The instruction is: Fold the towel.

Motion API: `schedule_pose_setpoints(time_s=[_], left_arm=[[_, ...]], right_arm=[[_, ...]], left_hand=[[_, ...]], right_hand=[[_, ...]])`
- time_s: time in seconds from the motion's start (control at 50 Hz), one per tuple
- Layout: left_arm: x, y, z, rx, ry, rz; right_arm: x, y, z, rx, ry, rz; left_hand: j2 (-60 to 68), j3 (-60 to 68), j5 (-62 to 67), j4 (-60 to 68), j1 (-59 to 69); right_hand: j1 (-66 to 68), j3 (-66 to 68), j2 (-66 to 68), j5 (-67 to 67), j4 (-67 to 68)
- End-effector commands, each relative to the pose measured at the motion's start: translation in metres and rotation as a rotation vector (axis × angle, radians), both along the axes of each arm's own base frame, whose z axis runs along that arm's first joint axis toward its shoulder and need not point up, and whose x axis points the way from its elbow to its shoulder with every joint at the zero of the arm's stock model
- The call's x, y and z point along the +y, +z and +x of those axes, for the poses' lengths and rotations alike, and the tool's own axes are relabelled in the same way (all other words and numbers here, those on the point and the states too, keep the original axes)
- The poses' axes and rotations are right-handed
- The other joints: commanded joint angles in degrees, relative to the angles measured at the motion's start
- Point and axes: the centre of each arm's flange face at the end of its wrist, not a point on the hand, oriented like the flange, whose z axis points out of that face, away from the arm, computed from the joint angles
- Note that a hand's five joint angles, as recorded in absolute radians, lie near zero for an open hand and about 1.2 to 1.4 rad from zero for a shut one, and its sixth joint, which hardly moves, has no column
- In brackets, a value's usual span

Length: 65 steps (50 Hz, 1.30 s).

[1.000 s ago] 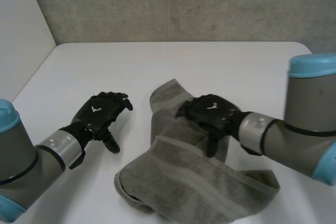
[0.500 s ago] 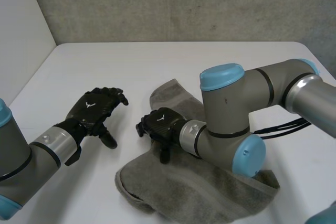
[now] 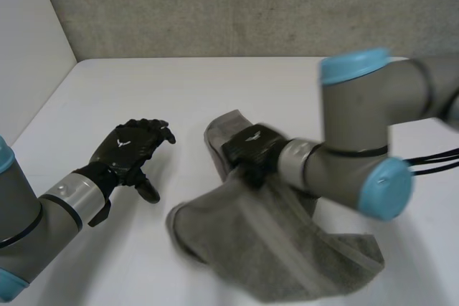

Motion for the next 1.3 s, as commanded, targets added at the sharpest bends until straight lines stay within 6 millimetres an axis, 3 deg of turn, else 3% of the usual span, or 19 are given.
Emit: schedule_pose_setpoints(time_s=[0.02, 0.06, 0.08, 0.12, 0.14, 0.18, 0.26, 0.32, 0.48, 0.56, 0.6, 0.7, 0.8, 0.88, 0.98, 1.14, 1.26, 1.3], left_arm=[[0.004, 0.001, -0.003, -0.002, -0.017, -0.002], [0.008, 0.003, -0.005, -0.001, -0.031, -0.009], [0.008, 0.003, -0.005, -0.001, -0.031, -0.009], [0.012, 0.006, -0.01, 0.002, -0.049, -0.018], [0.012, 0.006, -0.01, 0.002, -0.05, -0.018], [0.016, 0.007, -0.014, 0.003, -0.068, -0.021], [0.02, 0.009, -0.02, 0.006, -0.092, -0.027], [0.02, 0.015, -0.034, 0.015, -0.13, -0.058], [0.015, 0.011, -0.067, 0.009, -0.168, -0.063], [0.01, 0.013, -0.073, 0.0, -0.129, -0.071], [0.009, 0.017, -0.08, 0.005, -0.109, -0.088], [0.008, 0.022, -0.091, 0.054, -0.103, -0.075], [0.005, 0.024, -0.102, 0.095, -0.116, -0.044], [0.002, 0.025, -0.113, 0.114, -0.127, -0.041], [-0.016, 0.01, -0.13, 0.182, -0.116, 0.066], [-0.02, -0.024, -0.156, 0.173, -0.131, 0.212], [-0.024, -0.037, -0.159, 0.163, -0.128, 0.23], [-0.025, -0.04, -0.16, 0.169, -0.126, 0.24]], right_arm=[[-0.059, 0.028, -0.066, -0.096, -0.275, -0.069], [-0.086, 0.03, -0.107, -0.148, -0.453, -0.064], [-0.086, 0.03, -0.108, -0.148, -0.454, -0.064], [-0.099, 0.024, -0.142, -0.166, -0.565, -0.043], [-0.099, 0.024, -0.142, -0.167, -0.566, -0.043], [-0.101, 0.014, -0.165, -0.165, -0.623, -0.033], [-0.1, 0.005, -0.18, -0.179, -0.633, -0.025], [-0.093, -0.012, -0.194, -0.187, -0.606, 0.016], [-0.077, -0.029, -0.191, -0.178, -0.525, 0.063], [-0.072, -0.03, -0.188, -0.165, -0.492, 0.062], [-0.069, -0.026, -0.185, -0.156, -0.468, 0.047], [-0.025, 0.006, -0.149, -0.18, -0.262, -0.009], [-0.008, 0.02, -0.147, -0.192, -0.237, -0.054], [-0.002, 0.019, -0.147, -0.188, -0.235, -0.048], [0.001, 0.02, -0.147, -0.191, -0.231, -0.049], [0.0, 0.024, -0.149, -0.195, -0.236, -0.073], [-0.001, 0.025, -0.149, -0.182, -0.226, -0.095], [0.0, 0.024, -0.149, -0.17, -0.217, -0.103]], left_hand=[[-0.3, -0.4, -0.9, -0.3, -0.6], [-0.3, -0.4, -0.9, -0.3, -0.6], [-0.3, -0.4, -0.9, -0.3, -0.6], [-0.5, -0.6, -1.1, -0.4, -0.8], [-0.5, -0.6, -1.1, -0.4, -0.8], [-0.8, -0.9, -1.4, -0.8, -1.1], [-0.8, -0.9, -1.4, -0.8, -1.1], [-0.8, -0.9, -1.4, -0.8, -1.1], [0.0, -0.1, -0.6, 0.1, -0.3], [0.2, 0.1, -0.4, 0.2, -0.1], [0.0, -0.1, -0.6, 0.1, -0.3], [-0.2, -0.3, -0.7, -0.1, -0.4], [-0.2, -0.3, -0.7, -0.1, -0.5], [0.2, 0.1, -0.4, 0.2, -0.1], [1.0, 0.9, 0.5, 1.1, 0.7], [2.0, 1.9, 1.5, 2.1, 1.7], [5.9, 5.8, 5.3, 6.0, 5.6], [12.4, 12.3, 11.9, 12.5, 12.1]], right_hand=[[5.7, 3.8, 7.0, 4.6, 3.5], [5.7, 3.8, 7.0, 4.6, 3.5], [5.7, 3.8, 7.0, 4.6, 3.5], [5.7, 3.8, 7.0, 4.6, 3.5], [5.7, 3.8, 7.0, 4.6, 3.5], [5.7, 3.8, 7.0, 4.6, 3.5], [5.7, 3.8, 7.0, 4.6, 3.5], [5.7, 3.8, 7.0, 4.6, 3.5], [5.7, 3.8, 7.0, 4.6, 3.5], [5.7, 3.8, 7.0, 4.6, 3.5], [5.7, 3.8, 7.0, 4.6, 3.5], [5.7, 3.8, 7.0, 4.6, 3.5], [5.7, 3.8, 7.0, 4.6, 3.5], [5.7, 3.8, 7.0, 4.6, 3.5], [5.7, 3.8, 7.0, 4.6, 3.5], [5.7, 3.8, 7.0, 4.6, 3.5], [5.7, 3.8, 7.0, 4.6, 3.5], [5.7, 3.8, 7.0, 4.6, 3.5]])
